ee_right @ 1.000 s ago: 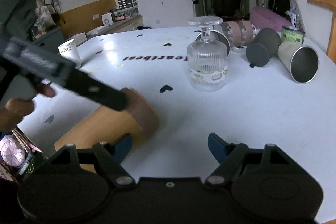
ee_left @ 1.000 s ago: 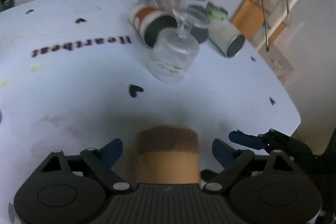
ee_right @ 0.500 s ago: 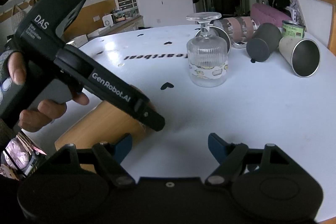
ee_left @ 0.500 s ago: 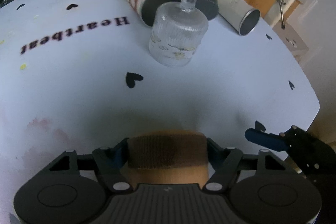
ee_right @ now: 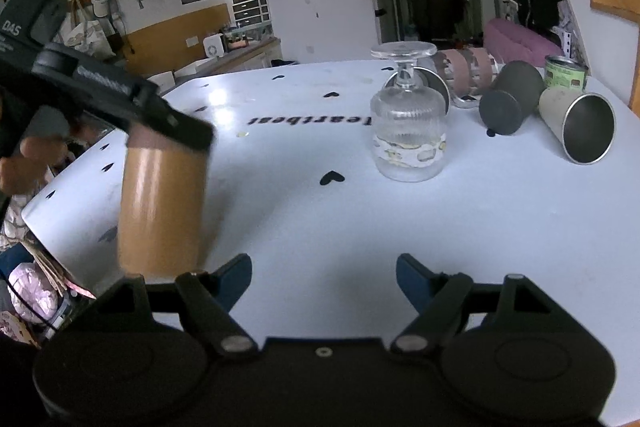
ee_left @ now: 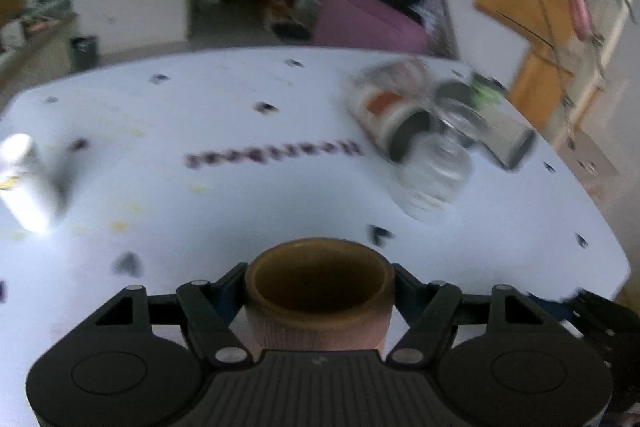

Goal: Flip cup upright
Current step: 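Carry the bamboo cup upright with the left tool toward the white cup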

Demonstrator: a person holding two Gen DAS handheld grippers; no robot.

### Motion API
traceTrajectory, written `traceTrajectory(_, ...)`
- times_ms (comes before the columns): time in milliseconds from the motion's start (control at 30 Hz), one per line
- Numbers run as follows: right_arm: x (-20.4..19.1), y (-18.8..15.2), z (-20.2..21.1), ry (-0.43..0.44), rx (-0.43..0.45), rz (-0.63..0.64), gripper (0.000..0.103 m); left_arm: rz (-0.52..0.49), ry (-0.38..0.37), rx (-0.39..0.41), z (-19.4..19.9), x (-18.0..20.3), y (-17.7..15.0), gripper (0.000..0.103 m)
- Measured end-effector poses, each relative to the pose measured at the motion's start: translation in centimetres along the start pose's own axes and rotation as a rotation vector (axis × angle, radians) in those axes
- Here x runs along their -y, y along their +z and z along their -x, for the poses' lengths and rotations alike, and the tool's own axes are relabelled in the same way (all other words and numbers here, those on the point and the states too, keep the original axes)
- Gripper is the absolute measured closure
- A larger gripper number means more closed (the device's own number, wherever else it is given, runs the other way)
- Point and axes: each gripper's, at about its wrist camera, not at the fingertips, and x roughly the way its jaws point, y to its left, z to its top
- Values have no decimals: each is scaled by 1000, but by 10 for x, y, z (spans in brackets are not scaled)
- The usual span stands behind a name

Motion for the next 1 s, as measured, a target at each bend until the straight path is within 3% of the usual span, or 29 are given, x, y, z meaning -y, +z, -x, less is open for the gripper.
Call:
traceTrajectory(367, -4, -1, -6, 2, -12, 1, 23, 87, 318, 105, -32, -76, 48, 29)
traceTrajectory(633, 0, -3, -8, -9, -19, -12, 23, 179, 400, 192, -53, -113, 83, 29)
traceTrajectory(1000, 2, -3, -7, -17, -19, -13, 23, 257, 487, 225, -69, -136, 94, 29)
